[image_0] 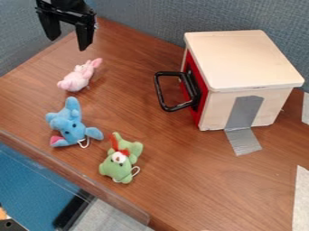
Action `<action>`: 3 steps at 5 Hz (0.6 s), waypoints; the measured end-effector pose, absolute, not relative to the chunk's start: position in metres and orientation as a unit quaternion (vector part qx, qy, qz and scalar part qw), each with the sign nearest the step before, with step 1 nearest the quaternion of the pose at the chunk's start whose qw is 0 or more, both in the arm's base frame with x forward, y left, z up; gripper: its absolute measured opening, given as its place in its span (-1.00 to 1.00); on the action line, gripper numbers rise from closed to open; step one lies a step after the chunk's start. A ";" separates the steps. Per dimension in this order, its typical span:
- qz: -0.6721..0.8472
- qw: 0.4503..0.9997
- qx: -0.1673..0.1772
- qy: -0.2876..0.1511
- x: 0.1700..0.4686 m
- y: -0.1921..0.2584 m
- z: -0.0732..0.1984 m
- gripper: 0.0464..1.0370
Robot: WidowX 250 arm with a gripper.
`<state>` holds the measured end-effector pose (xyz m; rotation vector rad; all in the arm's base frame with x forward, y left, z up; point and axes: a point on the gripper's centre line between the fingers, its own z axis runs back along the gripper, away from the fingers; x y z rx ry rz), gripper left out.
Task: Move the green teddy bear to the lower left corner of the table
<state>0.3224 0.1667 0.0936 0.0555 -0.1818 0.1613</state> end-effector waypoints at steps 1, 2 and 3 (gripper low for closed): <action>0.085 0.994 0.019 -0.073 0.318 0.164 0.081 0.94; 0.062 0.997 -0.002 -0.046 0.297 0.117 0.065 0.94; 0.018 0.999 -0.002 -0.035 0.279 0.063 0.058 0.94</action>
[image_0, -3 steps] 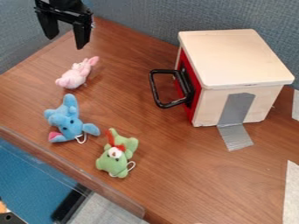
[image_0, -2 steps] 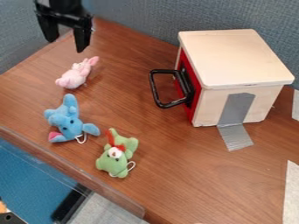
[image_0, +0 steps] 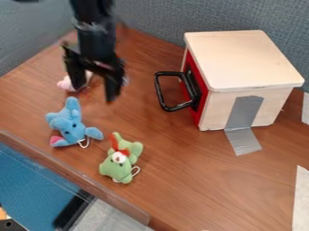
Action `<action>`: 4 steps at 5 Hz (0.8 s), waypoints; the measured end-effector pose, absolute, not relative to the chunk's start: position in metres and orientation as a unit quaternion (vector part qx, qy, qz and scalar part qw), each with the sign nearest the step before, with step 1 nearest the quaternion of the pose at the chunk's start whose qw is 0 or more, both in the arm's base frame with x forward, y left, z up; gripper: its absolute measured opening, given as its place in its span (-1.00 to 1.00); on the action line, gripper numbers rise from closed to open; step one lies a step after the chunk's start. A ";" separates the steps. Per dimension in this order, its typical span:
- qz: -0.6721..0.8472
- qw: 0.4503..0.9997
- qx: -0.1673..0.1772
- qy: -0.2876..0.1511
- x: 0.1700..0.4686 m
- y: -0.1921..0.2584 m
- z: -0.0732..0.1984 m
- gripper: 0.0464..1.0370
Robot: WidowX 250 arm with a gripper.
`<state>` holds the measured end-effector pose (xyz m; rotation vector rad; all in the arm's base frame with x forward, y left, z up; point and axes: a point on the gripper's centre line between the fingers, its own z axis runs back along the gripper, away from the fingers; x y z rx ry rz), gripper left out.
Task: Move the green teddy bear to the lower left corner of the table
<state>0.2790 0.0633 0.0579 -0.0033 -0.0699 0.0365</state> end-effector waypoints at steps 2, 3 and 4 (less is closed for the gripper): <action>-0.014 0.999 0.041 -0.022 0.246 0.000 0.029 0.94; -0.020 0.998 0.054 -0.024 0.237 -0.013 0.016 0.93; -0.016 0.997 0.070 -0.025 0.233 -0.016 0.002 0.93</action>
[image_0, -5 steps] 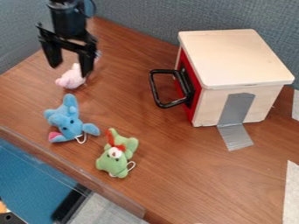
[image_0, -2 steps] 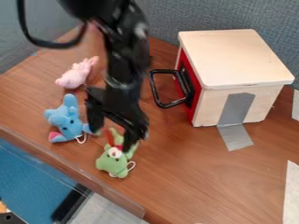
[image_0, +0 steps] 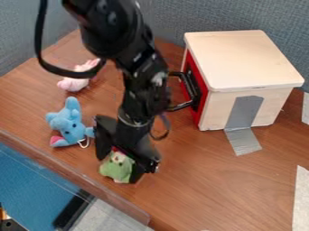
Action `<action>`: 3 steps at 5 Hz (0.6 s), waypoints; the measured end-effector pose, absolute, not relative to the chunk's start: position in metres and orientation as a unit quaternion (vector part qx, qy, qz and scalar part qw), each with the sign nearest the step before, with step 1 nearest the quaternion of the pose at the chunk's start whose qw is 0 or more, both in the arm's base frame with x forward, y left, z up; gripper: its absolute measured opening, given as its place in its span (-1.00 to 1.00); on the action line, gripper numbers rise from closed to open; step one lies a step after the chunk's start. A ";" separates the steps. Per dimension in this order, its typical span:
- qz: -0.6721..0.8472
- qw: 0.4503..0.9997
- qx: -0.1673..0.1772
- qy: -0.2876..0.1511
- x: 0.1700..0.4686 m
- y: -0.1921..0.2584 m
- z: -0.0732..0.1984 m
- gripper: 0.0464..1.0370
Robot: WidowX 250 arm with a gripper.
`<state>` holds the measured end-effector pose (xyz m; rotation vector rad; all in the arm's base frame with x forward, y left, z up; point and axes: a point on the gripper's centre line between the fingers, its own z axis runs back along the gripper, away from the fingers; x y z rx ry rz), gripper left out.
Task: Move the green teddy bear to the lower left corner of the table
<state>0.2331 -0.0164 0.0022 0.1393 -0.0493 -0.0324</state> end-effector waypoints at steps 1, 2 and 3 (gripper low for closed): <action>-0.013 0.995 0.094 -0.013 0.233 -0.007 -0.012 0.84; 0.001 0.995 0.095 -0.012 0.240 0.000 -0.013 0.35; 0.030 0.997 0.074 -0.013 0.238 0.018 0.004 0.08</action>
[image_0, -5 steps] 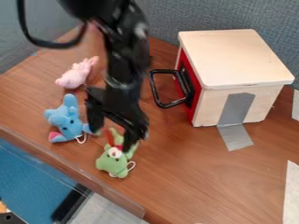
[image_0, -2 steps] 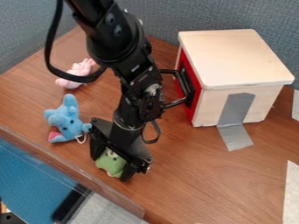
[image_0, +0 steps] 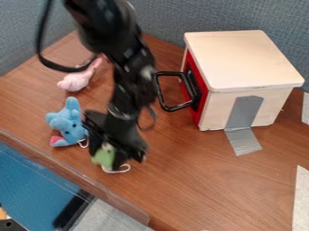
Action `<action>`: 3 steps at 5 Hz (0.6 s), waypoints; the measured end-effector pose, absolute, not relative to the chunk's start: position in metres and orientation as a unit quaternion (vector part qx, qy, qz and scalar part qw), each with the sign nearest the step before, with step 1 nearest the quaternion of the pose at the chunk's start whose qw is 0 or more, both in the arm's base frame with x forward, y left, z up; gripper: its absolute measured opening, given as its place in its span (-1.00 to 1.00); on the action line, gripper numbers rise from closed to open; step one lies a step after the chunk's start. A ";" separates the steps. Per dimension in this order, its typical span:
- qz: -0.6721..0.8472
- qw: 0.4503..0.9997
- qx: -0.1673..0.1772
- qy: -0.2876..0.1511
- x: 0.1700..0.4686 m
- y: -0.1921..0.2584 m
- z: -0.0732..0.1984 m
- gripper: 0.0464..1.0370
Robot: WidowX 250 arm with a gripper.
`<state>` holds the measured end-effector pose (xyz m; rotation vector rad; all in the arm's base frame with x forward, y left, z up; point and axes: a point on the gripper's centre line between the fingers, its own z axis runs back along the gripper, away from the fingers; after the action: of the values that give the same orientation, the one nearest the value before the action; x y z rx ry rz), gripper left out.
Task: Move the green teddy bear to the lower left corner of the table
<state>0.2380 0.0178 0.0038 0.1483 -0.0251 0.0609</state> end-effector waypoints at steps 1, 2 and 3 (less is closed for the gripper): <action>0.054 0.996 0.047 -0.054 0.249 0.047 0.045 0.07; 0.117 0.991 0.016 -0.058 0.250 0.099 0.069 0.07; 0.150 0.987 0.024 -0.056 0.256 0.142 0.079 0.06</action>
<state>0.2565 0.1420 0.0790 0.0488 -0.1117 0.3014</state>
